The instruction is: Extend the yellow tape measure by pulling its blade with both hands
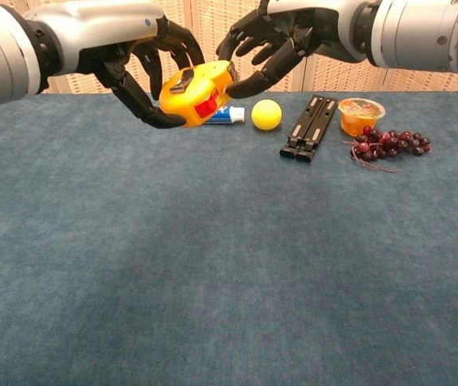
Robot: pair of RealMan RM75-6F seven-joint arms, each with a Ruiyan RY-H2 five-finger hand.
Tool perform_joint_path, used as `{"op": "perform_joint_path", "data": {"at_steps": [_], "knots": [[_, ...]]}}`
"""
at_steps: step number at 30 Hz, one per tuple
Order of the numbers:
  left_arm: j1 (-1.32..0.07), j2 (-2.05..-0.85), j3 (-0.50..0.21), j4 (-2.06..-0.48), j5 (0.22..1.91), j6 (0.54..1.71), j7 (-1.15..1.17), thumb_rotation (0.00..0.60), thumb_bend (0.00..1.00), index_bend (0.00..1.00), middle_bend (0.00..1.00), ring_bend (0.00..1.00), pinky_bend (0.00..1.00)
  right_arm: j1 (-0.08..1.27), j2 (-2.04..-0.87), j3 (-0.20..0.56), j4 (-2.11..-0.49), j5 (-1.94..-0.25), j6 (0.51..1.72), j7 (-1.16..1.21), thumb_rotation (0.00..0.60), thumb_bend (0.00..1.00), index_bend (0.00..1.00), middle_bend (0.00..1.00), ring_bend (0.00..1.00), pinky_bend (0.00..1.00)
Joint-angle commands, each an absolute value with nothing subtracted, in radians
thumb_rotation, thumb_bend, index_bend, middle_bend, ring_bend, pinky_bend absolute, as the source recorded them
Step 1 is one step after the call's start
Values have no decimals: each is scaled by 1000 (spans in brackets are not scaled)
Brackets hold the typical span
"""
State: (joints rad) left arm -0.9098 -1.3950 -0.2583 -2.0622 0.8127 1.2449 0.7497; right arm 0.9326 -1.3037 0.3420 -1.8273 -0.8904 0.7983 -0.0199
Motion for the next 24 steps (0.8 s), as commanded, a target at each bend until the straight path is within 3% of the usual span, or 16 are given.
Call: {"op": "perform_joint_path", "data": {"at_steps": [1,24], "knots": [[-914,-1397,-258,-2061,808,1246,751,600,319,484,471,457,270,936,-1305,340,-1828,-890,796,-18,600,288,430,161,88,93],[-925,-1388,-245,-2038,788,1251,732,600,319,484,471,456,272,943,-1303,322,-1817,-889,804,2,600,288,570,188,118,93]]}}
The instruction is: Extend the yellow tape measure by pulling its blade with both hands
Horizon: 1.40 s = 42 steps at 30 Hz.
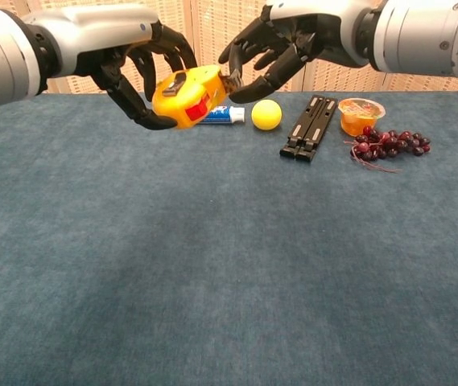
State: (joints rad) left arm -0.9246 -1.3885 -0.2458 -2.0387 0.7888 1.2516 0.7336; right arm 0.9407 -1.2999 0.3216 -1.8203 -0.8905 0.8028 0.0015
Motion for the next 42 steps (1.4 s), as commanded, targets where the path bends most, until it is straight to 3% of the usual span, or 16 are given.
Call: {"op": "perform_joint_path", "data": {"at_steps": [1,8,19,24,42], "knots": [[-925,-1388,-245,-2037,789,1251,731,600,319,484,471,456,273,944,-1306,322,-1815,-888,805,1,600,288,577,192,119,93],[-922,-1384,-240,-2033,796,1254,721,600,319,484,471,456,273,955,-1321,321,-1802,-875,812,-7,600,330,605,206,130,93],[-910,-1379,-219,-2014,811,1254,707,600,319,484,471,456,273,961,-1322,317,-1803,-852,825,-24,600,555,620,220,134,93],[-893,-1371,-196,-1990,827,1255,701,600,319,484,471,455,271,947,-1299,316,-1819,-857,835,-18,600,564,621,221,134,93],[-807,-1340,-100,-1742,946,1135,529,600,319,487,471,448,260,730,-987,308,-1991,-1090,855,211,600,564,623,222,135,93]]}}
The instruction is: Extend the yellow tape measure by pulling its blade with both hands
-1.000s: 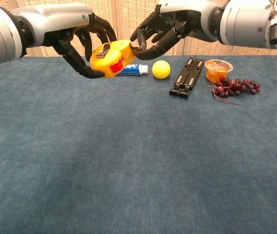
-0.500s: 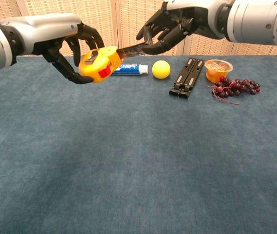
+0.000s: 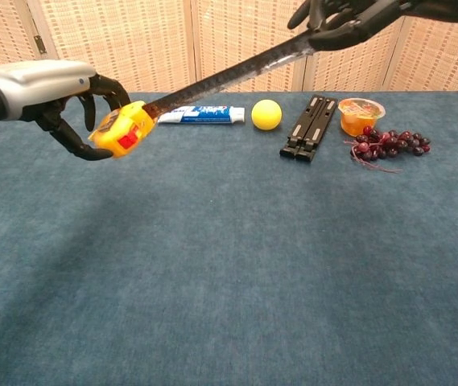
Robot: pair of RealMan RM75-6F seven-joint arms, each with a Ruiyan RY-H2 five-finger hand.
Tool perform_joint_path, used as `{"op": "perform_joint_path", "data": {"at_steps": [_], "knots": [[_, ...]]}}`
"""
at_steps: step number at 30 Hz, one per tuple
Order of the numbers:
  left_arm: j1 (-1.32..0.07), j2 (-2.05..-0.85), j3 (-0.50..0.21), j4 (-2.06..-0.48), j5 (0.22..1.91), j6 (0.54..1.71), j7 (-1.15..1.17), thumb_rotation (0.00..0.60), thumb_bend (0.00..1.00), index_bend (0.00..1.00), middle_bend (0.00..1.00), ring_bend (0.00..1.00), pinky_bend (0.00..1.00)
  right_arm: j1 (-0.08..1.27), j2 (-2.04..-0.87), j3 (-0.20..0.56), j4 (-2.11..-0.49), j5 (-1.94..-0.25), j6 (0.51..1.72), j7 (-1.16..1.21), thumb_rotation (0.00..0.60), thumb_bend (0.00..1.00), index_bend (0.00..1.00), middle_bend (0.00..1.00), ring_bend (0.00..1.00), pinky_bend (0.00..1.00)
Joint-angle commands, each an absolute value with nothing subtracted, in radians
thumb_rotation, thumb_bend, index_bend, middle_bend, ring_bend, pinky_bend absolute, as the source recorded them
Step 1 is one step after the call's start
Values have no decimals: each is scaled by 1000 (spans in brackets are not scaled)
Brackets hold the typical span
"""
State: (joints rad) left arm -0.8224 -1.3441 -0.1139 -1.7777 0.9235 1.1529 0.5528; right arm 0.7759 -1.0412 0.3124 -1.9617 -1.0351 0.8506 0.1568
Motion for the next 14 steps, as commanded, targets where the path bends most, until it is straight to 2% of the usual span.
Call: {"op": "perform_joint_path", "data": {"at_steps": [1,7,14], "knots": [[-804,-1340,-98,-1731,948,1132,526,600,319,487,471,448,260,718,-969,307,-1997,-1108,855,229,600,564,623,222,135,93],[-788,-1342,-90,-1678,941,1108,525,600,319,487,471,446,259,626,-852,295,-2034,-1242,886,356,600,563,622,222,135,93],[-776,-1346,-92,-1654,941,1098,528,600,319,488,471,445,258,555,-769,274,-2036,-1355,928,476,600,565,624,224,135,93]]}}
